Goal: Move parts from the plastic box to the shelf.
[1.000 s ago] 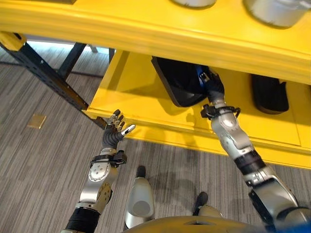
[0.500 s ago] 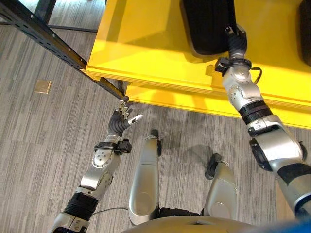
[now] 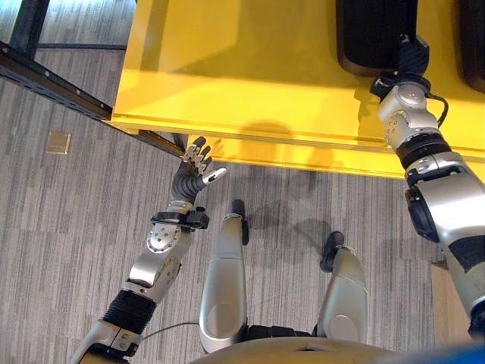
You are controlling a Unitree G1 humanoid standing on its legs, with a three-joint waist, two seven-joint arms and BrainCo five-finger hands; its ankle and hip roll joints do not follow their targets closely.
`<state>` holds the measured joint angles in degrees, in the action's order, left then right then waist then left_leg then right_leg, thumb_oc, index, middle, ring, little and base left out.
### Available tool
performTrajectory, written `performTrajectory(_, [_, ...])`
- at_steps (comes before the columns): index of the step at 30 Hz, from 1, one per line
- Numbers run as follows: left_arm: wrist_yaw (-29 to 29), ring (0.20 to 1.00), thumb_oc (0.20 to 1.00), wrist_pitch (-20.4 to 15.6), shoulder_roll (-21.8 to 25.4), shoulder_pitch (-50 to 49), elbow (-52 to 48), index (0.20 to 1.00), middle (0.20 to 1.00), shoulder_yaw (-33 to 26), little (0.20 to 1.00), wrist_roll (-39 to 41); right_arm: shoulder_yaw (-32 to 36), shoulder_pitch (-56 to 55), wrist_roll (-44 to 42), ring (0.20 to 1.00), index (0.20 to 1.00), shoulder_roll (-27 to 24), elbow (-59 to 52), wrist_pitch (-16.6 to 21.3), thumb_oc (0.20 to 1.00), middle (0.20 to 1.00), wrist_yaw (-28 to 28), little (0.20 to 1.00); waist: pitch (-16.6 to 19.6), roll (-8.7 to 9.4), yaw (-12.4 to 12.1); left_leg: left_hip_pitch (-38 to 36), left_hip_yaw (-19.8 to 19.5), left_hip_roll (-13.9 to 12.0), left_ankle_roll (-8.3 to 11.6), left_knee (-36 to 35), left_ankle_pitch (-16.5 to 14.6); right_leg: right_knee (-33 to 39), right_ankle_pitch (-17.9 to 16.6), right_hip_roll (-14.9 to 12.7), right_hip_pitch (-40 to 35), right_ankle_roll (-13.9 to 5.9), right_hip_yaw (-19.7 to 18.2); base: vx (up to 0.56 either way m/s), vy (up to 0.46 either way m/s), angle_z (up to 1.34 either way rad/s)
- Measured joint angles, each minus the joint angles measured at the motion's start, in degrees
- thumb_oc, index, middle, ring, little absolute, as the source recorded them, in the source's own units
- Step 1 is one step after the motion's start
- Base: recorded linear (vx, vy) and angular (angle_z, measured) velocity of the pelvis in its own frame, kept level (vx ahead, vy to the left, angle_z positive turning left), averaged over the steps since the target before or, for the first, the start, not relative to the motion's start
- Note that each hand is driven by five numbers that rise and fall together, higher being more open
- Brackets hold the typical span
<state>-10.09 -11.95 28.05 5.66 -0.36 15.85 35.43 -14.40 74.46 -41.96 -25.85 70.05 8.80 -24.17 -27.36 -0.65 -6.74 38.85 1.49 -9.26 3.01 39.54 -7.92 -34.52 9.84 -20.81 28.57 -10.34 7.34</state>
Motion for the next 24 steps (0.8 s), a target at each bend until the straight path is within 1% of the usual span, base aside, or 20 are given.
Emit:
performTrajectory(6, [-0.3,1.000,1.000,-0.3,0.0,-0.1,0.0,1.000,1.000,0.7,1.000,0.0,-0.7,0.2,-0.1,0.200,0.200,-1.1,3.3,-0.1,0.200,0.200,0.4,0.200,1.4,-0.99,-0.2,0.2,-0.3,0.2,0.08,-0.7,0.1,0.6,0.0,-0.2,-0.1,-0.02,0.6,0.00,-0.003,0.01])
performTrajectory(11, [-0.4,1.000,1.000,-0.5,0.0,-0.1,0.0,1.000,1.000,1.9,1.000,0.1,-1.9,-0.1,-0.1,0.200,0.200,-1.1,4.3,-1.0,0.200,0.200,0.4,0.200,2.9,-0.93,-0.3,0.2,-0.2,0.3,0.19,-1.0,0.2,1.1,0.0,-0.2,-0.1,-0.01,0.7,0.00,0.000,0.00])
performTrajectory(15, [-1.4,1.000,1.000,-0.9,0.0,0.2,0.0,1.000,1.000,2.0,1.000,0.1,-2.2,-0.1,0.4,0.200,0.200,-0.9,4.3,-1.0,0.200,0.200,0.3,0.200,2.9,-0.91,-0.2,0.2,-0.2,0.3,0.20,-1.0,0.2,1.1,0.0,-0.2,-0.1,0.00,0.8,0.00,0.000,0.00])
performTrajectory(24, [-1.9,1.000,1.000,-1.3,0.0,0.1,0.0,1.000,1.000,1.9,1.000,0.1,-3.6,-0.4,0.7,0.200,0.200,2.4,3.3,0.2,0.200,0.200,-0.6,0.200,3.2,-0.63,0.7,0.2,-0.2,0.2,0.20,-1.1,0.2,1.4,0.0,-0.1,-0.2,0.01,0.9,0.00,0.000,0.00])
